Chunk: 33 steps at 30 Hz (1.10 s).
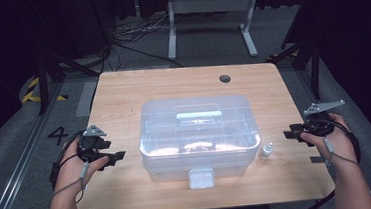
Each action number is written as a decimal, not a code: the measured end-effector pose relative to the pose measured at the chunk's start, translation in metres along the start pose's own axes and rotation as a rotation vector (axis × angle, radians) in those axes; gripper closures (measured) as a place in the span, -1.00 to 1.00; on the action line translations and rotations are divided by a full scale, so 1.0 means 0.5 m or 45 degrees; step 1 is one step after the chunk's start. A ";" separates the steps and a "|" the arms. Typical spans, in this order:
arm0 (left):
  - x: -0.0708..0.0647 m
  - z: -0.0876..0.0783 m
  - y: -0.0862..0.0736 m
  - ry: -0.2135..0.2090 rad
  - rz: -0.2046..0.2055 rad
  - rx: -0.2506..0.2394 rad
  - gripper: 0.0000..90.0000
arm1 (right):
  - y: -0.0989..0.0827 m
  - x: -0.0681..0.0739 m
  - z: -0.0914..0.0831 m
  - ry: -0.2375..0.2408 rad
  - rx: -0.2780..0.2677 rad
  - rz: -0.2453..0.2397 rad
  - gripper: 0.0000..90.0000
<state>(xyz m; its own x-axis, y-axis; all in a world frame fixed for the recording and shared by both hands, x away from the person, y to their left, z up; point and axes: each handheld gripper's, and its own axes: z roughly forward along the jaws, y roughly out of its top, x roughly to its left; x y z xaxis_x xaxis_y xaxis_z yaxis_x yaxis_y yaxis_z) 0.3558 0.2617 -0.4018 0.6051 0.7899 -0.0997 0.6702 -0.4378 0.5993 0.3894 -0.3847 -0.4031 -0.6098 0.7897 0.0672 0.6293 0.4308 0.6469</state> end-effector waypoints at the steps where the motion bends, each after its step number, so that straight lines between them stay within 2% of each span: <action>1: 0.000 0.001 0.001 -0.002 0.001 0.006 -0.29 | 0.000 0.000 0.001 -0.004 0.000 -0.014 0.22; 3: 0.002 0.002 0.001 -0.003 0.010 0.001 -0.35 | -0.002 0.001 0.001 -0.004 0.000 -0.013 0.22; 6: 0.004 0.001 0.003 0.013 -0.013 -0.013 -0.44 | -0.004 0.000 0.000 -0.007 0.000 -0.012 0.20; 8: 0.004 -0.001 0.004 0.012 -0.023 -0.027 -0.44 | -0.004 0.000 0.000 -0.005 -0.004 -0.011 0.18; 10: 0.003 -0.005 0.006 0.017 -0.009 -0.025 -0.42 | -0.003 0.002 0.001 -0.013 -0.007 -0.029 0.13; 12: 0.001 -0.006 0.007 0.017 -0.001 -0.011 -0.28 | -0.003 0.004 0.002 -0.001 -0.008 -0.018 0.15; 15: -0.004 -0.005 0.008 -0.010 0.011 0.004 -0.21 | -0.002 0.005 0.002 0.004 0.002 -0.014 0.13; 16: -0.004 -0.001 0.007 -0.047 0.002 -0.017 -0.20 | -0.001 0.006 0.002 0.008 0.016 -0.010 0.14; 17: -0.004 -0.001 0.007 -0.047 0.002 -0.017 -0.20 | -0.001 0.006 0.002 0.008 0.016 -0.010 0.14; 18: -0.001 0.002 0.005 -0.069 -0.001 -0.054 -0.20 | -0.001 0.006 0.000 0.013 0.008 -0.001 0.14; 23: -0.004 0.000 0.007 -0.100 0.000 -0.065 -0.11 | -0.001 0.007 -0.002 0.001 0.016 0.011 0.15; 25: -0.006 -0.004 0.010 -0.106 0.007 -0.091 -0.05 | -0.002 0.007 -0.001 0.001 0.017 0.007 0.15; 27: -0.006 -0.008 0.013 -0.095 0.016 -0.110 -0.03 | -0.002 0.007 -0.001 0.001 0.018 0.007 0.16; 28: -0.007 -0.008 0.015 -0.057 0.025 -0.118 -0.01 | -0.002 0.007 -0.001 0.002 0.019 0.010 0.16; 29: -0.007 -0.008 0.015 -0.057 0.025 -0.118 0.01 | -0.002 0.007 -0.001 0.002 0.019 0.010 0.16; 31: -0.011 -0.009 0.018 -0.001 0.076 -0.116 0.07 | -0.001 0.012 0.000 0.025 0.028 0.025 0.20; 32: -0.013 -0.010 0.019 -0.006 0.063 -0.126 0.07 | -0.001 0.012 0.000 0.025 0.028 0.025 0.20; 33: -0.017 -0.015 0.024 -0.034 0.035 -0.155 0.08 | 0.000 0.013 -0.002 0.030 0.021 0.030 0.22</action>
<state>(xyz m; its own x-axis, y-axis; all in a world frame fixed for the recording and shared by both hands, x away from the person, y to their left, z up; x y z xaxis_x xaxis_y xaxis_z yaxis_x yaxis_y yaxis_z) 0.3556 0.2528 -0.3877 0.6346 0.7661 -0.1018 0.5973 -0.4025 0.6937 0.3850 -0.3799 -0.4020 -0.6061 0.7891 0.1003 0.6510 0.4196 0.6326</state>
